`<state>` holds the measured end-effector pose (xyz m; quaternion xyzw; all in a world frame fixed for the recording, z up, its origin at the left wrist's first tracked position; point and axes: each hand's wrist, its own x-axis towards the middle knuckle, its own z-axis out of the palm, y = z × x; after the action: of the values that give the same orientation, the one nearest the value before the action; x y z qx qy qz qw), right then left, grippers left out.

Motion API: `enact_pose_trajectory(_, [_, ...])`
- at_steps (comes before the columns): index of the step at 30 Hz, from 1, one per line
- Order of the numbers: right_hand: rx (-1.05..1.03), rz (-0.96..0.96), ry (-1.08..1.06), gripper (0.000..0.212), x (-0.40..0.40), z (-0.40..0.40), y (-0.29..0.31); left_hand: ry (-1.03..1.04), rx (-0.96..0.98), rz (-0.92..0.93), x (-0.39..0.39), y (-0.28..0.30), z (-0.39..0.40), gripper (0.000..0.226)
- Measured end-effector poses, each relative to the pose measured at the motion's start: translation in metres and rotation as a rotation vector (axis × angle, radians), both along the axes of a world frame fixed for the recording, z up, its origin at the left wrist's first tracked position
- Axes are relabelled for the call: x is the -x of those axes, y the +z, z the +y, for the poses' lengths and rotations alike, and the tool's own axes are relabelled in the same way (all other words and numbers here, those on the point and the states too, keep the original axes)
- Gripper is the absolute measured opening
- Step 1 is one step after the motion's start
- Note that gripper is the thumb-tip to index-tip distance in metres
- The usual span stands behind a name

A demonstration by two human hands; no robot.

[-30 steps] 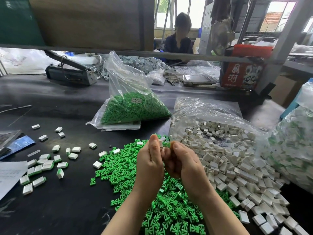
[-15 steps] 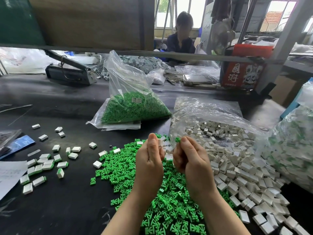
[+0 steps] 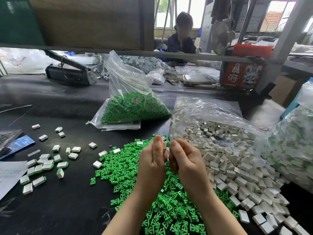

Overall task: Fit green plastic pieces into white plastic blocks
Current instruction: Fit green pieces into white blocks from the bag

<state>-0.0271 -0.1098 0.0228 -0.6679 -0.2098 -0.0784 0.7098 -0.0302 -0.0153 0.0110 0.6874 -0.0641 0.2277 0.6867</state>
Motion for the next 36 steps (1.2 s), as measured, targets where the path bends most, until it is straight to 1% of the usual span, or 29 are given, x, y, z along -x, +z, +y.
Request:
enact_pose_trajectory(2, [0.005, 0.0, -0.001, 0.032, -0.001, 0.0, 0.0, -0.003, -0.009, -0.001, 0.0, 0.0, 0.001, 0.044])
enact_pose_trajectory(6, [0.083, -0.022, -0.033, 0.031, -0.003, 0.0, -0.004, 0.003, -0.055, 0.004, 0.0, -0.002, 0.002, 0.047])
enact_pose_trajectory(10, [0.078, -0.018, -0.038, 0.03, -0.003, 0.001, -0.006, 0.012, -0.1, 0.002, 0.0, 0.0, 0.004, 0.045])
enact_pose_trajectory(14, [0.145, -0.017, -0.046, 0.027, -0.004, -0.001, -0.005, 0.056, -0.175, -0.004, -0.002, -0.004, 0.005, 0.049])
enact_pose_trajectory(17, [0.143, 0.004, -0.017, 0.028, -0.004, -0.002, -0.004, 0.077, -0.215, -0.017, -0.004, -0.006, 0.006, 0.045])
enact_pose_trajectory(21, [-0.003, 0.153, 0.131, 0.031, -0.002, -0.005, -0.003, 0.015, -0.186, -0.022, -0.006, -0.007, 0.007, 0.04])
enact_pose_trajectory(22, [-0.014, 0.164, 0.15, 0.031, -0.002, -0.006, -0.003, -0.001, -0.179, -0.02, -0.006, -0.007, 0.007, 0.04])
enact_pose_trajectory(24, [0.022, 0.127, 0.149, 0.028, -0.004, -0.007, -0.003, -0.039, -0.159, -0.008, -0.007, -0.008, 0.009, 0.04])
enact_pose_trajectory(27, [0.131, 0.033, 0.122, 0.025, -0.007, -0.009, -0.003, -0.078, -0.155, 0.011, -0.007, -0.007, 0.011, 0.041])
enact_pose_trajectory(29, [0.157, 0.026, 0.133, 0.026, -0.008, -0.011, -0.002, -0.095, -0.168, 0.017, -0.007, -0.008, 0.012, 0.042])
enact_pose_trajectory(33, [0.093, 0.118, 0.202, 0.027, -0.008, -0.016, -0.001, -0.162, -0.151, 0.035, -0.006, -0.008, 0.015, 0.043])
enact_pose_trajectory(36, [0.067, 0.204, 0.263, 0.033, -0.008, -0.019, 0.0, -0.222, -0.128, 0.069, -0.006, -0.007, 0.017, 0.042])
